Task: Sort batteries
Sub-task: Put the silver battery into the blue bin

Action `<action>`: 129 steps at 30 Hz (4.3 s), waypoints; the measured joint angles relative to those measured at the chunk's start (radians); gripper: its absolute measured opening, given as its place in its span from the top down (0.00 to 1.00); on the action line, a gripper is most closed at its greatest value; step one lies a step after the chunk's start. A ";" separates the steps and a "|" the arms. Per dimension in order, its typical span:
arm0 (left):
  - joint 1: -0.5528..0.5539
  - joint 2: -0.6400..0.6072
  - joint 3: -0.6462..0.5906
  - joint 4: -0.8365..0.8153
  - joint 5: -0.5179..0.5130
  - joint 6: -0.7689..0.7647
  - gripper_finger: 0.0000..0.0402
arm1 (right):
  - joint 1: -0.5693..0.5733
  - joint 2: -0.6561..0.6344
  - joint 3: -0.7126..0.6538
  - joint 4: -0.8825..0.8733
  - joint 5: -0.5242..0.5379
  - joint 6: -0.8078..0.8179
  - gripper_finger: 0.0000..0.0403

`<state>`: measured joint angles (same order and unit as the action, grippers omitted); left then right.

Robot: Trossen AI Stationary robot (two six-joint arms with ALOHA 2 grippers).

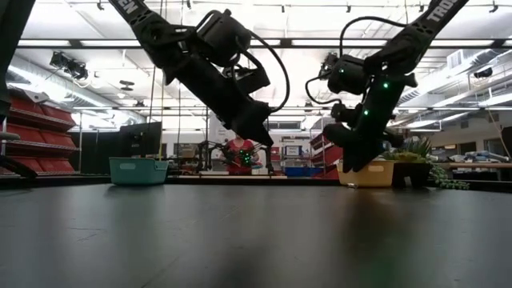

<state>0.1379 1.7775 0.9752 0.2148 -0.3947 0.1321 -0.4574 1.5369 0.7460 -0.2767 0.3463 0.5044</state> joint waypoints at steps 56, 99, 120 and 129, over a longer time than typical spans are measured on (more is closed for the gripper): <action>-0.010 0.000 0.000 -0.013 0.146 0.066 0.85 | -0.047 0.146 0.001 0.048 0.094 0.261 0.82; -0.016 0.000 0.001 -0.102 0.198 0.312 0.50 | 0.240 0.088 -0.002 0.245 -0.272 -0.173 0.95; -0.058 0.001 0.001 -0.042 0.213 0.583 0.57 | 0.292 0.085 0.000 0.485 -0.458 -0.200 0.94; -0.061 0.001 0.001 -0.040 0.214 0.597 0.67 | 0.292 0.085 0.000 0.548 -0.484 -0.183 0.94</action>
<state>0.0765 1.7786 0.9760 0.1745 -0.1806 0.7288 -0.1654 1.6217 0.7460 0.2709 -0.1379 0.3218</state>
